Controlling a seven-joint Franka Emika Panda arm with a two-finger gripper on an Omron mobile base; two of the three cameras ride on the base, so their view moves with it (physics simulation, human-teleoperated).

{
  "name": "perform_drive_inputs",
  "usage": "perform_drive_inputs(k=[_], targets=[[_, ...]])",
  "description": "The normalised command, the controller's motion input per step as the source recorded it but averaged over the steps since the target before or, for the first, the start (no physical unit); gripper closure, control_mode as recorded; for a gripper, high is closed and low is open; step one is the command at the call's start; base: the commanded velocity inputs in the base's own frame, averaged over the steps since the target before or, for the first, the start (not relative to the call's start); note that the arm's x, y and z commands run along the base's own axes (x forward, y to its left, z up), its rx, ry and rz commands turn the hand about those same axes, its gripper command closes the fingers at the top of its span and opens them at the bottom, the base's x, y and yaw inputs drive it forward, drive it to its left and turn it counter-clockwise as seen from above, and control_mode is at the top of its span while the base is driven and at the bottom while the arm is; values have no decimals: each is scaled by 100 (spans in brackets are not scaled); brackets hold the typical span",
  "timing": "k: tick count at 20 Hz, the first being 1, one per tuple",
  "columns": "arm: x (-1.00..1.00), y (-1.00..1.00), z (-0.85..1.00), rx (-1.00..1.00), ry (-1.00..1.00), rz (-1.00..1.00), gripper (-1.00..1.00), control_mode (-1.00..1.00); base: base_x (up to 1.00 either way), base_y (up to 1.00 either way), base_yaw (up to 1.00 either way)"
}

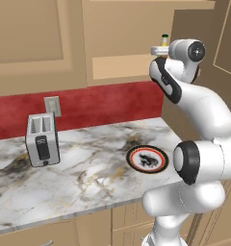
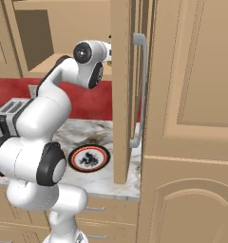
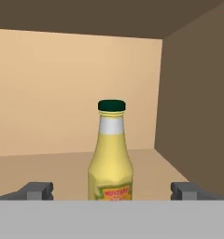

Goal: Move the hot dog bun to the plate on the dining table and place the condiment next to that plate. Then navigate to the fridge and take the sausage and place it on the plate as well.

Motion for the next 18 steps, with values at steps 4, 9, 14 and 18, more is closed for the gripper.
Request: perform_drive_inputs(k=[4, 9, 14, 18], targets=[[17, -3, -3, 0, 0, 0, -100, -100, 0, 0, 0], [19, -1, -9, 0, 0, 0, -100, -100, 0, 0, 0], [18, -5, -10, 0, 0, 0, -100, -100, 0, 0, 0], [16, -4, -8, 0, 0, 0, -100, -100, 0, 0, 0]])
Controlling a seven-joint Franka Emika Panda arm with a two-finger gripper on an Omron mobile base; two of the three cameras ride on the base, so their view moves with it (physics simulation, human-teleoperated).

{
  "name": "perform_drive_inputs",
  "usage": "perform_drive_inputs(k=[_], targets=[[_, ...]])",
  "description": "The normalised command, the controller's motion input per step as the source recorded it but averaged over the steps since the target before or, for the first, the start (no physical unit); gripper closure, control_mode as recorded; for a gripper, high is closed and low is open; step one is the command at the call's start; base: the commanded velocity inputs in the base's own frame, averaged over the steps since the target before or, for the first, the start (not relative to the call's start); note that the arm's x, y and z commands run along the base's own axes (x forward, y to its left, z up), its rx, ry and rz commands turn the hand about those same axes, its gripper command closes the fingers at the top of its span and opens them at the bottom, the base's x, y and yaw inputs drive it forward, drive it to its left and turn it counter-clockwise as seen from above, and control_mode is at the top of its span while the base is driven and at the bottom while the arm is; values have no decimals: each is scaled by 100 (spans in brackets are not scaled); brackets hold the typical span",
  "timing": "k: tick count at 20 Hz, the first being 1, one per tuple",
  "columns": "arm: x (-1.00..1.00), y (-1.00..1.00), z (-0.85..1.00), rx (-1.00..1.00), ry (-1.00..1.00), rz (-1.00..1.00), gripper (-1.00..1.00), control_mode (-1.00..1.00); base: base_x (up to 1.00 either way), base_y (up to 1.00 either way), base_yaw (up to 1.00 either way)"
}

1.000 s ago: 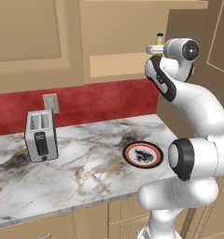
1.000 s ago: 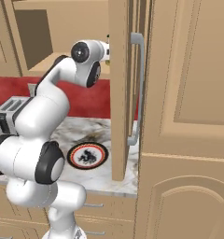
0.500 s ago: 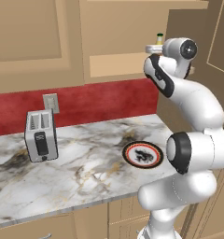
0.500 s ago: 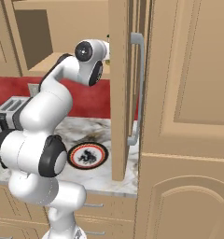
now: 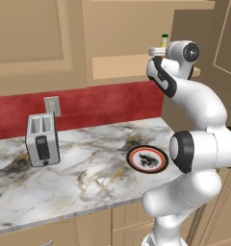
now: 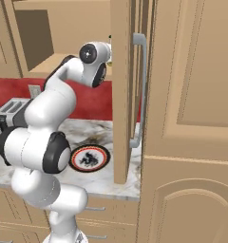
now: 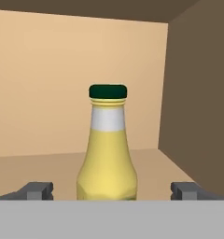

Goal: Move the hot dog bun to the plate on the dining table and place the condiment next to that plate. Then navigate to the fridge and take the sausage and place it on the plate as well.

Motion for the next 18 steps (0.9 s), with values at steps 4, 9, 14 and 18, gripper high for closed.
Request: perform_drive_inputs(k=[4, 9, 14, 18], targets=[[18, 0, -7, 0, 0, 0, -100, -100, 0, 0, 0], [18, -1, -8, 0, 0, 0, -100, -100, 0, 0, 0], [17, -2, -8, 0, 0, 0, 100, -100, 0, 0, 0], [14, 0, -6, 0, 0, 0, 100, -100, 0, 0, 0]])
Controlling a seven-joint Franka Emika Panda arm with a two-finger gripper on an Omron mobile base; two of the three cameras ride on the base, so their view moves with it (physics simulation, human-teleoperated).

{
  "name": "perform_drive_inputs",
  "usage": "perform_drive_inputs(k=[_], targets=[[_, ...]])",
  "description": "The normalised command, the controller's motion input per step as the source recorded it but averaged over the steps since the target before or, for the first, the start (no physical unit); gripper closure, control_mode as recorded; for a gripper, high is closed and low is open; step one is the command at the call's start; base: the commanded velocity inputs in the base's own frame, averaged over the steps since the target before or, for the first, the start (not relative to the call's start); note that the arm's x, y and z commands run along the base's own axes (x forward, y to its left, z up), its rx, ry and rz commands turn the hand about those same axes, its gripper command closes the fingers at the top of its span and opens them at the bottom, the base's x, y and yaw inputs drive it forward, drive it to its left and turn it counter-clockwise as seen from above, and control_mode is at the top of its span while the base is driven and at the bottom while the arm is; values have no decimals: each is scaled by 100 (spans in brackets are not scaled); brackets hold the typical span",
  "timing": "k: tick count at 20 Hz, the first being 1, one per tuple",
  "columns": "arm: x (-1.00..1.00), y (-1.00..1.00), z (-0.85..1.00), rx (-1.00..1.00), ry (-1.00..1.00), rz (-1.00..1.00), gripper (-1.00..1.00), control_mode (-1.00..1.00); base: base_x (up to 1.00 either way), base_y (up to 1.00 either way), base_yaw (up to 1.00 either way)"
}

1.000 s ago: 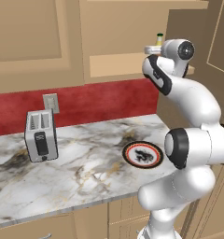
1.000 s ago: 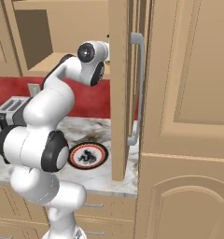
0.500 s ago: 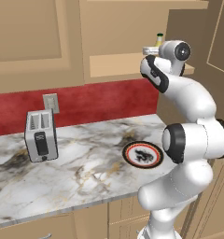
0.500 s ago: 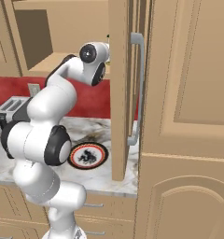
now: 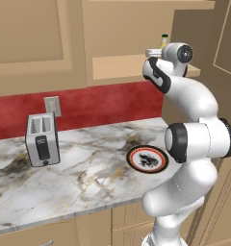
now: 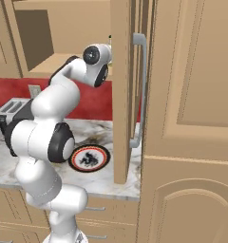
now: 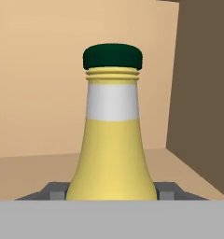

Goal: Move the hot dog bun to the plate on the dining table and place the condiment next to that plate. Then navigate to the fridge and take the sausage and place it on the plate as well.

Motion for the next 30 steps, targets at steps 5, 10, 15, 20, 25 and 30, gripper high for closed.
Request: perform_drive_inputs(k=[5, 10, 15, 20, 25, 30], targets=[[3, 0, -11, 0, 6, 0, 100, -100, 0, 0, 0], [-12, 0, -6, 0, 0, 0, 100, -100, 0, 0, 0], [-84, 12, 0, 0, -10, 0, 100, -100, 0, 0, 0], [-98, 36, 4, 0, -4, 0, 100, -100, 0, 0, 0], [-73, 44, 36, 0, 7, 0, 100, -100, 0, 0, 0], [-54, 15, 54, 0, 14, 0, 100, -100, 0, 0, 0]])
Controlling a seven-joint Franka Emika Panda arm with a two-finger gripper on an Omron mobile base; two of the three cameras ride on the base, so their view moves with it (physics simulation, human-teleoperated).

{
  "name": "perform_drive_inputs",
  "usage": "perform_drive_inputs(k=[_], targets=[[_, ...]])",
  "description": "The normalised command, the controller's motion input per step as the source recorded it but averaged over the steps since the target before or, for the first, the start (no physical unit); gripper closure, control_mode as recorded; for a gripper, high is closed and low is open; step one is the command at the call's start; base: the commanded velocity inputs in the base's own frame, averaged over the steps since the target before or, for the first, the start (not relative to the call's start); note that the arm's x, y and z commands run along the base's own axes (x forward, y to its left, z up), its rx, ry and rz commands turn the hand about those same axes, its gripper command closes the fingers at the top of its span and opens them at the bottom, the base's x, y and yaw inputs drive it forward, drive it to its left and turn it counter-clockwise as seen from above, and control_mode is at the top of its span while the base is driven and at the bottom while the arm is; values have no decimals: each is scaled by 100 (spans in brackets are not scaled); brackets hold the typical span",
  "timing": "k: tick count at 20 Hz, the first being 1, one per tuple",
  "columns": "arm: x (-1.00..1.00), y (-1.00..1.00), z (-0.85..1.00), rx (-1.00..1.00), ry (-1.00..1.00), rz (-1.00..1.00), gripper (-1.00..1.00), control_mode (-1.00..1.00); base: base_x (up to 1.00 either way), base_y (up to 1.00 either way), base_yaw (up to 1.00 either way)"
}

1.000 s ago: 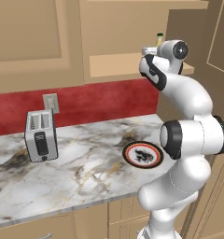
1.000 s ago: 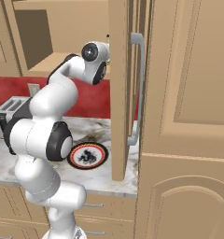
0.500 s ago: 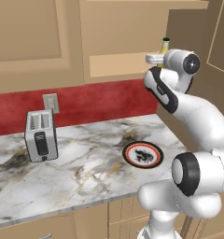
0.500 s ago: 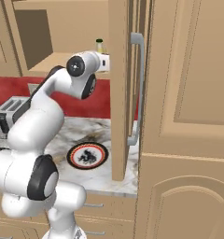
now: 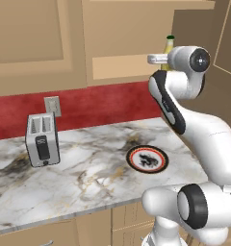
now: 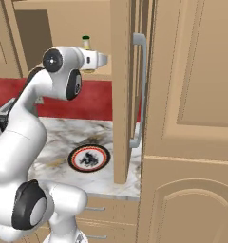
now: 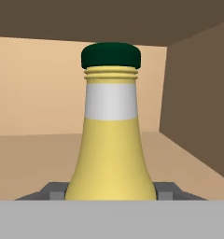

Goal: Move the hot dog bun to the plate on the dining table and place the condiment next to that plate. Then navigate to the fridge and take the sausage and place it on the plate as well.

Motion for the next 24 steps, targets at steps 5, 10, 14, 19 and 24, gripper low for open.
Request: perform_drive_inputs(k=[5, 10, 14, 19, 24], targets=[[-65, 15, 2, 0, 4, 0, 100, -100, 0, 0, 0], [-85, 18, -2, 0, 0, -1, 100, -100, 0, 0, 0], [-85, 20, -4, 0, 0, -1, 100, -100, 0, 0, 0], [-67, 20, -9, 0, 0, 0, 100, 100, -18, 8, 3], [0, 0, 0, 0, 0, 0, 100, 100, -69, 58, 45]])
